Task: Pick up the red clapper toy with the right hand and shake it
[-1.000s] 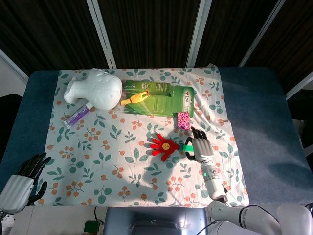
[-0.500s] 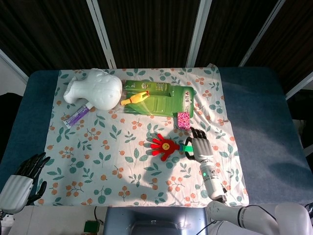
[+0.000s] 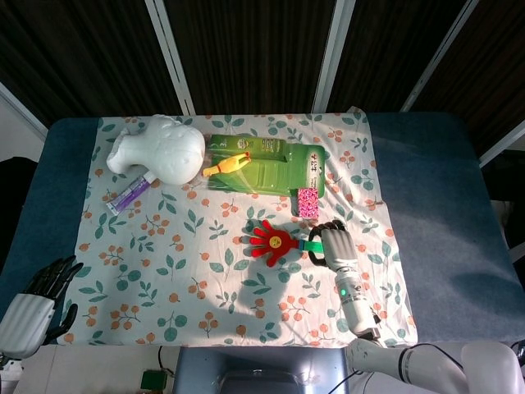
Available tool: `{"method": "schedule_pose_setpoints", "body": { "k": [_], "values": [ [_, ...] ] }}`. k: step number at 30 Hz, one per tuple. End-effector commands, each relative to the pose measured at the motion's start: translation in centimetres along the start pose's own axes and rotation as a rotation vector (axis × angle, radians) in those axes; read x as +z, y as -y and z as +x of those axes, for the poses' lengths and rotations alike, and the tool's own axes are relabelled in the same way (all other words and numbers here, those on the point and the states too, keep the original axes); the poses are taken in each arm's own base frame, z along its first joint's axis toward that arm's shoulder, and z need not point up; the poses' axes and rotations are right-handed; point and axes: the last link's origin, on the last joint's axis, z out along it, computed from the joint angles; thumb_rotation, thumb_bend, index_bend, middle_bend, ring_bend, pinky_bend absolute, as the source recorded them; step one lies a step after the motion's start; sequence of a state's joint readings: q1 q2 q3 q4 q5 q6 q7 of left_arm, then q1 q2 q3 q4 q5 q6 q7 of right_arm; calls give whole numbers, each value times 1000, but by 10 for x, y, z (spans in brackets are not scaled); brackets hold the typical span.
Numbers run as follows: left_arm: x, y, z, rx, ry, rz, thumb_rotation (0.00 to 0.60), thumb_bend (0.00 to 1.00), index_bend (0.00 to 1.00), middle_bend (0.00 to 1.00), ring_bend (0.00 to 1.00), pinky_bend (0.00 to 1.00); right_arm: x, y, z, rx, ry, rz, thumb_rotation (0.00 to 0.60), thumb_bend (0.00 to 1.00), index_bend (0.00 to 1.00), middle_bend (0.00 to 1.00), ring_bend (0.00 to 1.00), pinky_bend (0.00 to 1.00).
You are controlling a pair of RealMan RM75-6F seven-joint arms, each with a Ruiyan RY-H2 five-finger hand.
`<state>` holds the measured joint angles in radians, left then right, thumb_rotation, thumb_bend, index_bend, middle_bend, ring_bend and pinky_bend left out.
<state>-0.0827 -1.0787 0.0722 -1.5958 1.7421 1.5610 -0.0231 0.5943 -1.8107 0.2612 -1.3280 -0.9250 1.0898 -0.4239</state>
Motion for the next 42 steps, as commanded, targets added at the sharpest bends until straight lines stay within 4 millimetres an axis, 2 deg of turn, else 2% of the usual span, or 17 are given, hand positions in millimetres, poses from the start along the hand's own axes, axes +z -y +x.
{"method": "schedule_pose_setpoints", "body": {
  "k": [1, 12, 17, 20, 28, 32, 39, 42],
  "values": [
    [0, 0, 0, 0, -2, -1, 600, 518, 0, 0, 0, 161, -2, 4, 3, 28, -21, 19, 600, 507, 795, 516, 347, 333],
    [-1, 0, 1, -2, -6, -1, 600, 517, 0, 0, 0, 161, -5, 9, 8, 160, -12, 20, 600, 539, 830, 587, 450, 500],
    [-1, 0, 2, -2, -7, 1, 600, 517, 0, 0, 0, 161, -4, 7, 8, 228, 13, -6, 600, 550, 864, 651, 612, 720],
    [-2, 1, 1, -1, -6, 1, 600, 517, 0, 0, 0, 161, -3, 6, 7, 242, 22, -18, 600, 551, 874, 707, 707, 804],
    [-1, 0, 1, -1, -6, 1, 600, 516, 0, 0, 0, 161, -2, 4, 6, 309, 41, -32, 600, 552, 913, 801, 809, 887],
    [-2, 0, 1, 0, -2, -2, 600, 517, 0, 0, 0, 161, -4, 5, 7, 392, 68, -19, 600, 556, 925, 814, 821, 897],
    [-1, 0, 0, 2, -1, 0, 600, 517, 0, 0, 0, 161, -7, 5, 15, 636, 69, 53, 600, 563, 941, 830, 833, 897],
    [-1, 0, 0, 3, 0, 3, 600, 516, 0, 0, 0, 161, -16, 11, 21, 841, 122, 149, 600, 568, 941, 833, 835, 897]
  ]
}}
